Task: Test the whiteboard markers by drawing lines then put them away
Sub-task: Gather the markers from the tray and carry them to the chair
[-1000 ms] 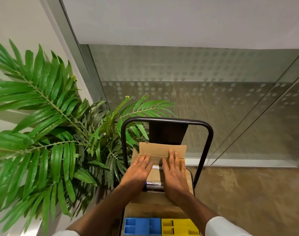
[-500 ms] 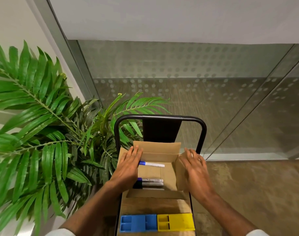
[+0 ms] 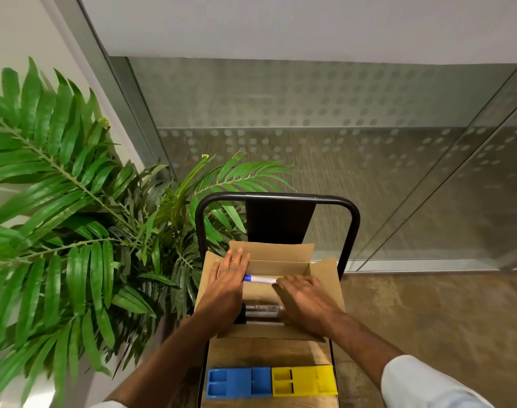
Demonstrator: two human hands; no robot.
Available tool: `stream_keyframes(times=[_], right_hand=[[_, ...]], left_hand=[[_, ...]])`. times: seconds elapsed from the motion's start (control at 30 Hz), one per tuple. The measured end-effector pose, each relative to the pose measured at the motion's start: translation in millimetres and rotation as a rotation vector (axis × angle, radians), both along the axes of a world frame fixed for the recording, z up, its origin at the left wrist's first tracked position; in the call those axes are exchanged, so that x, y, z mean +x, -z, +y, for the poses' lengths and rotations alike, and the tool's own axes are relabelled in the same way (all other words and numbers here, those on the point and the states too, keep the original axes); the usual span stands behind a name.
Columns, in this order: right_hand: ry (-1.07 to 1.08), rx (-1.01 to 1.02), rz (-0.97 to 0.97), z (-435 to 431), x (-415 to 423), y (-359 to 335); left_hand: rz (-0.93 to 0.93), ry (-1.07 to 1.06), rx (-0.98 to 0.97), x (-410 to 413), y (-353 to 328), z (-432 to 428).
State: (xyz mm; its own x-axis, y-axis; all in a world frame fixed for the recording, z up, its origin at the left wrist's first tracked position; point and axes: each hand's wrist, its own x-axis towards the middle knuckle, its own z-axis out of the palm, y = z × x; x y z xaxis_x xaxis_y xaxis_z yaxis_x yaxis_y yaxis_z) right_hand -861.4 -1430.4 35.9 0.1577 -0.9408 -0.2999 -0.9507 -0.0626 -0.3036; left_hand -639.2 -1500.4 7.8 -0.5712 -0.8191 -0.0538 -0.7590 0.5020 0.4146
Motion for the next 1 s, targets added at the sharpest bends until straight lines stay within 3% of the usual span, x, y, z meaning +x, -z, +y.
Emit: stream_keyframes(times=[0.23, 0.47, 0.73, 1.0], right_hand=[[-0.083, 0.113, -0.011, -22.4, 11.5, 37.8], [-0.206, -0.042, 0.122, -28.7, 23.9, 63.8], [-0.207, -0.067, 0.096, -31.4, 29.3, 73.0], [-0.156, -0.040, 0.064, -43.5, 36.8, 95.5]], left_hand=[[-0.023, -0.018, -0.006, -2.3, 10.5, 1.4], [-0.050, 0.025, -0.066, 3.0, 1.5, 4.1], [-0.128, 0.023, -0.118, 2.6, 5.2, -1.2], [-0.082, 0.030, -0.077, 5.2, 3.5, -6.3]])
